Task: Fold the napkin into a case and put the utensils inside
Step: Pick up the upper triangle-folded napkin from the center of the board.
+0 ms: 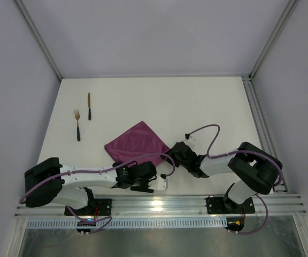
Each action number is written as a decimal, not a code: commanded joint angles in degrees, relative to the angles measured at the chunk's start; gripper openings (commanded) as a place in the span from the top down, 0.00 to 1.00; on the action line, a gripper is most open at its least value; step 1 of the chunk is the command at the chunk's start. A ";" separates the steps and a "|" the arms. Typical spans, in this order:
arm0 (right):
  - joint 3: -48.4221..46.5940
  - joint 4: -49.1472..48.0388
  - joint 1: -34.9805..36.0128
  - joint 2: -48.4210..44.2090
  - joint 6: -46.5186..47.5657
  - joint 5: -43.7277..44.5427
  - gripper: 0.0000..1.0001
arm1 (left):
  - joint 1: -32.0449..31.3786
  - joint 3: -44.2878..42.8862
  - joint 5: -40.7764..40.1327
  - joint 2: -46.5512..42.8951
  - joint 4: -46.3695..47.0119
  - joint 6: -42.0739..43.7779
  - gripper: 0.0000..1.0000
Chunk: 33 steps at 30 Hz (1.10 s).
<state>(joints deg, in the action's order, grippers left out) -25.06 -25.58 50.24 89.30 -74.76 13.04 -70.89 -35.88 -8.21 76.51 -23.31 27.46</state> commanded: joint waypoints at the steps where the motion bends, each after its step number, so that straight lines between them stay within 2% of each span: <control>1: 0.36 1.41 -0.05 -0.09 0.84 0.76 0.96 | -0.12 2.30 0.64 2.24 -4.98 -0.39 0.37; 6: 0.36 2.12 -0.14 -0.79 1.20 1.11 0.96 | -0.12 2.57 2.23 1.10 -8.50 -1.36 0.37; 28: -1.13 4.31 -0.14 -1.49 2.60 1.38 0.96 | 0.14 3.89 2.23 -1.36 -12.46 -1.53 0.36; 33: -1.57 4.66 -0.05 -1.23 3.13 1.20 0.96 | 0.93 3.97 1.88 -1.11 -11.32 -1.45 0.41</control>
<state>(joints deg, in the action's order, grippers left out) -25.65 -23.81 50.22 88.84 -73.54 13.08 -70.61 -34.83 -7.94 73.73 -29.61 26.96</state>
